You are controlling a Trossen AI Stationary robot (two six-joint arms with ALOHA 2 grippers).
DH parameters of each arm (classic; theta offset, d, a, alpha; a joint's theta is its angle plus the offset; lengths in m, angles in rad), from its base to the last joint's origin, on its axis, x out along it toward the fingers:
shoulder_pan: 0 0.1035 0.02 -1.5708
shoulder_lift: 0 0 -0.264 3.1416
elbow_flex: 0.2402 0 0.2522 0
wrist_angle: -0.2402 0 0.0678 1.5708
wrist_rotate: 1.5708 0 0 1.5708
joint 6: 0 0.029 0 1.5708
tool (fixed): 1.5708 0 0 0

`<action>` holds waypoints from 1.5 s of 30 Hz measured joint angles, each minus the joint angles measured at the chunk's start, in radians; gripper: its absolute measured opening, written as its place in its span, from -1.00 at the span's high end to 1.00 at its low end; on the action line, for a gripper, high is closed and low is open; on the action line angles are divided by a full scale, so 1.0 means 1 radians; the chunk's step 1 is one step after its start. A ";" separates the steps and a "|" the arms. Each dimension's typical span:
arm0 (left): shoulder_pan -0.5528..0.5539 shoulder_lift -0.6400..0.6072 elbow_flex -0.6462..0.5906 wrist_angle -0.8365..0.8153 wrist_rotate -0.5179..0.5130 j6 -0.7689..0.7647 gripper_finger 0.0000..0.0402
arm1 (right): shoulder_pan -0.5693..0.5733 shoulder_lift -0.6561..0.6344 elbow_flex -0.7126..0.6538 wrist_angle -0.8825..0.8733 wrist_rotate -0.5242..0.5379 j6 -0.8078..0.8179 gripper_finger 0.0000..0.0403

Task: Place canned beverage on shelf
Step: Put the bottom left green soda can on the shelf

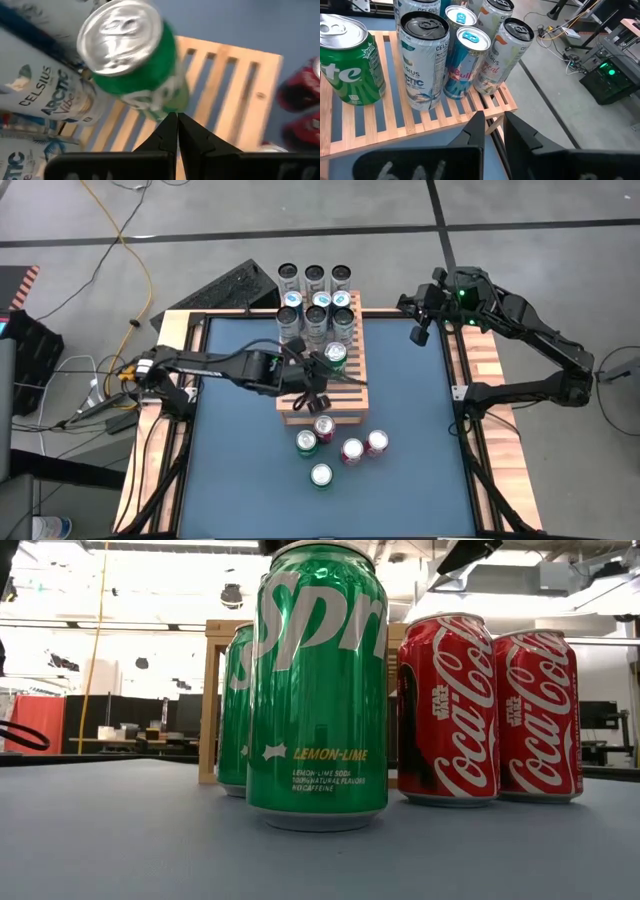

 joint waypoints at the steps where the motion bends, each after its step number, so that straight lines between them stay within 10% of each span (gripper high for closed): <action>1: 0.008 -0.006 -0.020 0.022 0.000 -0.003 1.00 | 0.000 0.000 0.000 0.000 0.000 0.000 0.68; 45: 0.042 -0.012 -0.223 0.194 0.119 -0.073 1.00 | 0.000 0.000 0.000 -0.027 -0.001 -0.002 0.68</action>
